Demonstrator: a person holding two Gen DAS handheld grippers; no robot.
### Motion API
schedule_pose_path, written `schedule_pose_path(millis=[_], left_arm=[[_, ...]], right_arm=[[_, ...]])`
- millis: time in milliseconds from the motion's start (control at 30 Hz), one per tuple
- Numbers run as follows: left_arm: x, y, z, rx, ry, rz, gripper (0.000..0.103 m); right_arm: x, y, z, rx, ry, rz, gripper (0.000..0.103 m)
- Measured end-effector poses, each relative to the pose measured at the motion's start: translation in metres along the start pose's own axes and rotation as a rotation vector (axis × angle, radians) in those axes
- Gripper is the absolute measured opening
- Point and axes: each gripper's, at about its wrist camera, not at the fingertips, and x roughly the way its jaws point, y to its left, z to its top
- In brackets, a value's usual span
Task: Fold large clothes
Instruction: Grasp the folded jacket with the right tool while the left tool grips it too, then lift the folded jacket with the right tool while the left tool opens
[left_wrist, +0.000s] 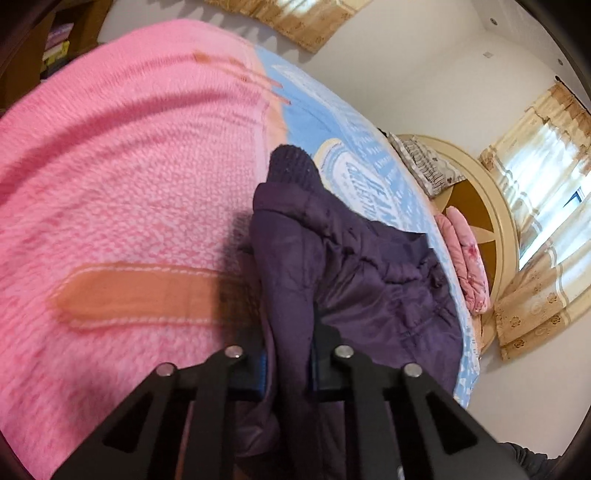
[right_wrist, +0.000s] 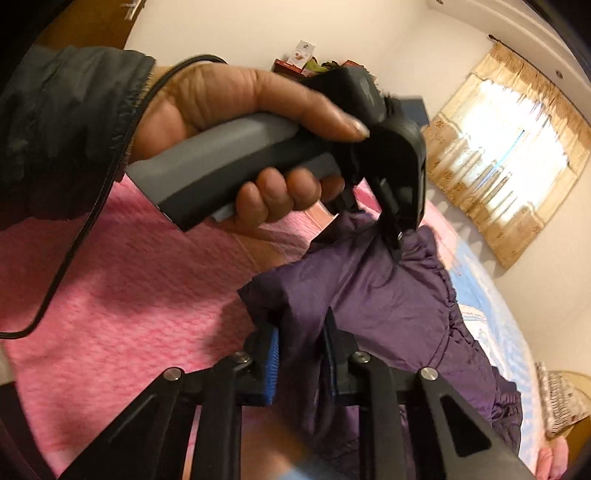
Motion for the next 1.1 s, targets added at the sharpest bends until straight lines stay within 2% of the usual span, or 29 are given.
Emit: schedule_pose_path(millis=[133, 233, 300, 367, 467, 567, 633, 733, 800, 867, 1000, 1033, 1067, 1100], left_arm=[[-0.04, -0.014, -0.013, 0.008, -0.037, 0.041, 0.014], [-0.083, -0.015, -0.021, -0.043, -0.06, 0.032, 0.014], [-0.093, -0.022, -0.018, -0.073, -0.058, 0.021, 0.014], [-0.101, -0.04, -0.011, -0.043, -0.064, 0.038, 0.016], [-0.095, -0.087, 0.008, -0.005, -0.066, 0.049, 0.024], [-0.068, -0.149, 0.03, 0.098, -0.079, 0.027, 0.043], [-0.035, -0.193, 0.044, 0.187, -0.086, 0.002, 0.072], [0.018, -0.239, 0.052, 0.298, -0.121, -0.024, 0.074], [0.055, -0.262, 0.055, 0.33, -0.148, -0.099, 0.074], [0.087, -0.277, 0.052, 0.359, -0.177, -0.137, 0.074], [0.161, -0.302, 0.038, 0.389, -0.083, -0.187, 0.074], [0.171, -0.3, 0.035, 0.376, -0.071, -0.206, 0.074], [0.179, -0.298, 0.031, 0.362, -0.058, -0.228, 0.074], [0.19, -0.295, 0.028, 0.356, -0.05, -0.234, 0.074]], right_arm=[[-0.039, 0.006, 0.011, 0.047, -0.089, 0.09, 0.018], [-0.071, 0.003, 0.02, 0.098, -0.185, 0.176, 0.017], [-0.094, -0.013, 0.022, 0.151, -0.245, 0.22, 0.017], [-0.112, -0.03, 0.019, 0.202, -0.291, 0.23, 0.016], [-0.146, -0.065, 0.0, 0.291, -0.364, 0.207, 0.015], [-0.165, -0.12, -0.033, 0.411, -0.397, 0.166, 0.014], [-0.177, -0.15, -0.067, 0.503, -0.397, 0.128, 0.014], [-0.173, -0.187, -0.118, 0.645, -0.349, 0.099, 0.014], [-0.167, -0.2, -0.153, 0.744, -0.313, 0.102, 0.014], [-0.166, -0.204, -0.181, 0.798, -0.289, 0.112, 0.014], [-0.163, -0.216, -0.237, 0.921, -0.249, 0.191, 0.016], [-0.163, -0.22, -0.247, 0.958, -0.249, 0.213, 0.019], [-0.164, -0.225, -0.258, 1.003, -0.252, 0.231, 0.029], [-0.168, -0.231, -0.267, 1.057, -0.271, 0.245, 0.046]])
